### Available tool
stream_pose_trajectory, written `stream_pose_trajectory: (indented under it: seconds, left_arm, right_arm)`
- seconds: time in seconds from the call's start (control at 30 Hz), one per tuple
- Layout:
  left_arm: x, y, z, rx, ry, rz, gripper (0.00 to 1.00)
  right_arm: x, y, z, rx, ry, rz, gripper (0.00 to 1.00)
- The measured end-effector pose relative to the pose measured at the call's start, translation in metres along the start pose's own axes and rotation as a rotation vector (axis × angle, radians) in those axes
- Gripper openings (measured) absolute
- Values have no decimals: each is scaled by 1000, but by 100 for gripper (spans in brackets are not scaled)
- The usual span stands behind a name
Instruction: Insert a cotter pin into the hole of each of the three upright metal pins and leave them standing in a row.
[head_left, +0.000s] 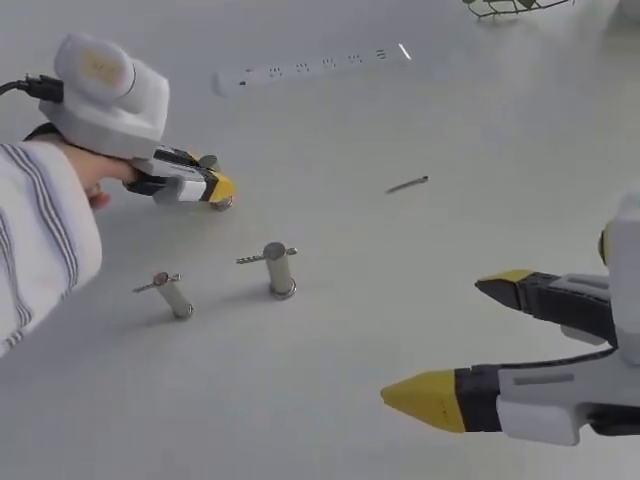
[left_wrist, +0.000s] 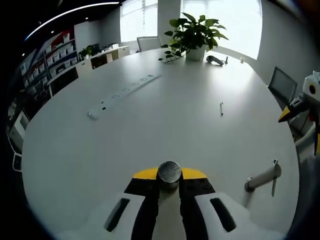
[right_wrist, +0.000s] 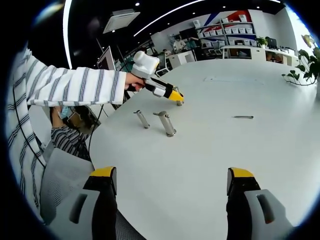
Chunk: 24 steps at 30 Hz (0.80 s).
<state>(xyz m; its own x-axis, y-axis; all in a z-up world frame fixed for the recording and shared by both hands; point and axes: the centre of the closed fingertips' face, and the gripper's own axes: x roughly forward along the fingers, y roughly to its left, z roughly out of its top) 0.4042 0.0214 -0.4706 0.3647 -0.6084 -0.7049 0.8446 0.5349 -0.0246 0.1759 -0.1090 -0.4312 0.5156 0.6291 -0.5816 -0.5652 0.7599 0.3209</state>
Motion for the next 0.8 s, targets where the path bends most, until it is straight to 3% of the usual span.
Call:
stream_pose_trajectory:
  seconds: [0.2, 0.5, 0.8]
  left_arm:
    - [-1, -1, 1, 15, -8, 7, 10]
    - [-12, -4, -4, 27, 37, 17, 10]
    - [-38, -7, 8, 1, -2, 28, 10]
  right_arm:
    - [-1, 0, 3, -6, -3, 3, 90]
    - [-4, 2, 6, -36, 6, 3, 90]
    - [-8, 4, 7, -49, 1, -2, 91]
